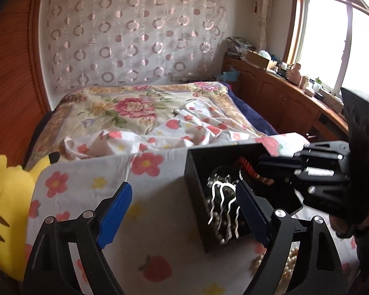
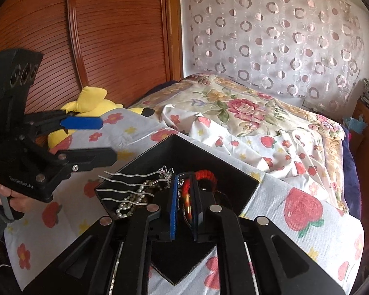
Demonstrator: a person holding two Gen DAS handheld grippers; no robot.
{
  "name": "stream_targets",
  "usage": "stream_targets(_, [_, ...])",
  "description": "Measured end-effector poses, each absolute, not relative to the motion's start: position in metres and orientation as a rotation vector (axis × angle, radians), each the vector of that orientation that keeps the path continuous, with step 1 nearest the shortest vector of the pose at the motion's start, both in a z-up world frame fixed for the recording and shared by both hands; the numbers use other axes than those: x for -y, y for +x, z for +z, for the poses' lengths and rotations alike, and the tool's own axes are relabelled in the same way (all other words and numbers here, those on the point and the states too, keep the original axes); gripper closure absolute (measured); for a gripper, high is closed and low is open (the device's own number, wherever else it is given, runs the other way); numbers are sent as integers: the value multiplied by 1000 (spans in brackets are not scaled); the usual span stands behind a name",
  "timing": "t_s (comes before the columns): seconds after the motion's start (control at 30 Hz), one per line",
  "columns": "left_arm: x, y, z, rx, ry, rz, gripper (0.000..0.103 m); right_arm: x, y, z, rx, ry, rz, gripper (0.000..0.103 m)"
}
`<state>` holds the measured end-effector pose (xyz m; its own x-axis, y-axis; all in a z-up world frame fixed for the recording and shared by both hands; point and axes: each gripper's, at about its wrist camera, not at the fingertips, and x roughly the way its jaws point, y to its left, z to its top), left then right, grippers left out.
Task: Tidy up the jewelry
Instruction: 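Carry the hair combs and red bracelet into the black box, opening both tools, then grasp the pearl necklace with the left tool and lift it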
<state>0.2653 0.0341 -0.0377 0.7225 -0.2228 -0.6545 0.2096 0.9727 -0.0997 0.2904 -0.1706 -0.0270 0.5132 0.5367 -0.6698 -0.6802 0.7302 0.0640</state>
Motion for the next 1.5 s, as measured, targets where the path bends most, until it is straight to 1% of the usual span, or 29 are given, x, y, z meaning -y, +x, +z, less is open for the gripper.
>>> stream_targets(0.03, [-35, 263, -39, -728, -21, -237, 20, 171, 290, -26, -723, -216, 737, 82])
stream_targets(0.07, [-37, 260, -41, -730, -24, -235, 18, 172, 290, -25, -720, -216, 734, 75])
stream_targets(0.1, [-38, 257, -42, -731, -26, -236, 16, 173, 289, -23, -716, -215, 729, 75])
stream_targets(0.13, [-39, 255, -42, -729, -28, -236, 13, 175, 288, -22, -712, -213, 724, 75])
stream_targets(0.33, [-39, 235, -45, -725, -32, -226, 8, 202, 265, -15, -696, -165, 683, 74])
stream_targets(0.77, [-26, 170, -64, -746, -33, -264, 8, 229, 162, -49, -769, -181, 642, 75])
stream_targets(1.0, [-21, 153, -74, -770, -29, -270, 8, 229, 139, -66, -808, -182, 644, 75])
stream_targets(1.23, [-7, 154, -86, -821, -4, -308, 8, 238, 123, -79, -841, -170, 621, 74])
stream_targets(1.3, [0, 157, -90, -843, -3, -344, 17, 243, 120, -81, -845, -163, 616, 74])
stream_targets(1.33, [2, 159, -91, -854, -2, -354, 25, 244, 118, -82, -846, -157, 615, 74])
stream_targets(1.37, [7, 162, -93, -868, 0, -369, 30, 245, 116, -83, -850, -153, 616, 74])
stream_targets(1.4, [10, 164, -94, -874, 1, -377, 34, 246, 114, -84, -851, -150, 619, 74])
stream_targets(1.47, [16, 168, -97, -891, 11, -387, 47, 245, 109, -84, -847, -154, 621, 74])
stream_targets(1.5, [21, 171, -99, -904, 20, -394, 51, 245, 108, -84, -847, -157, 622, 74])
